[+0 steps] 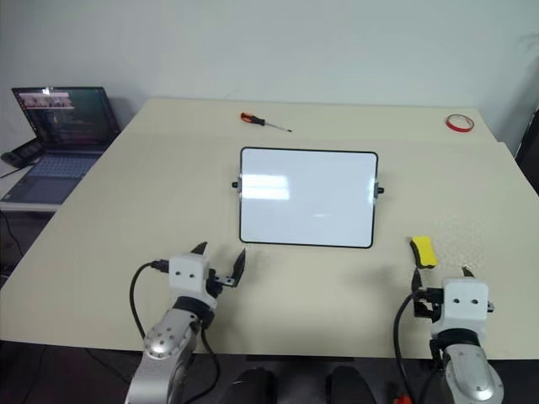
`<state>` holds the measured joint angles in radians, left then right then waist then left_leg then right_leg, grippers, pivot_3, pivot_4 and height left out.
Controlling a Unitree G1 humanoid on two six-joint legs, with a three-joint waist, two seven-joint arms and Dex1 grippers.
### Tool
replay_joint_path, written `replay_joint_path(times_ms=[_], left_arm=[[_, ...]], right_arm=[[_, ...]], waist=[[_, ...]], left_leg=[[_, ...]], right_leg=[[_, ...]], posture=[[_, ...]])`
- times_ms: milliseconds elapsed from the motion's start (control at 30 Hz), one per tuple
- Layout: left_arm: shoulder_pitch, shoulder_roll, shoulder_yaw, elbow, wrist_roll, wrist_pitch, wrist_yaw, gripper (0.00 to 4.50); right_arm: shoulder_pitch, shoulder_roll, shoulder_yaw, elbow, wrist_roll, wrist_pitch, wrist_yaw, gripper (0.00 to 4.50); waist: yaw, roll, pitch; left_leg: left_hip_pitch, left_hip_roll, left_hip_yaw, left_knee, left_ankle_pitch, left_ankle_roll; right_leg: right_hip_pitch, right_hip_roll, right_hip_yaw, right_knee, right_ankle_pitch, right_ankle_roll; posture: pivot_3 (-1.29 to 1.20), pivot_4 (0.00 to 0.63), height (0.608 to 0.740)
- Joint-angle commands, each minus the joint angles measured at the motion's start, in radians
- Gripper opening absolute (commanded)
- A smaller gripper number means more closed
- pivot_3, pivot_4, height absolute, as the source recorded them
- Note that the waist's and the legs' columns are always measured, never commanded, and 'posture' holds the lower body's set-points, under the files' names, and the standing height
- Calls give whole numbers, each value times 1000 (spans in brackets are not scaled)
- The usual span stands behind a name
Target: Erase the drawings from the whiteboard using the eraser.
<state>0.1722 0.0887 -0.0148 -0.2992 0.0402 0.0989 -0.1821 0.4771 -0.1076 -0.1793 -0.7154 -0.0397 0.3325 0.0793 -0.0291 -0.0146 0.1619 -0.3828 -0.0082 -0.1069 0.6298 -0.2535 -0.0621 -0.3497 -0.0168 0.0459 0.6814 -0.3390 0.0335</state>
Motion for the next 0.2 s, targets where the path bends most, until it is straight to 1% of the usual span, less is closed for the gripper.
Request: replay_joint_path(times_ms=[33,100,200], left_arm=[[-5,-3,-21,-34,-3,-36,9,4500],[-13,-13,-33,1,0,-51,17,4500],[-42,-18,-45,33,-5,-80,14,4500]], right_arm=[[47,-7,10,-62,-18,-39,4,4446],[50,-5,-33,-68,7,-24,5,4446],[36,-37,-43,-84,1,-11,29,4446]], waist=[[0,0,0],[1,0,0],[1,0,0]], left_leg=[[0,0,0,0,0,0],[0,0,0,0,0,0],[0,0,0,0,0,0]], right_leg=[[0,0,0,0,0,0],[0,0,0,0,0,0],[0,0,-1,0,0,0]], posture=[[0,150,740],[0,150,740],[0,150,740]])
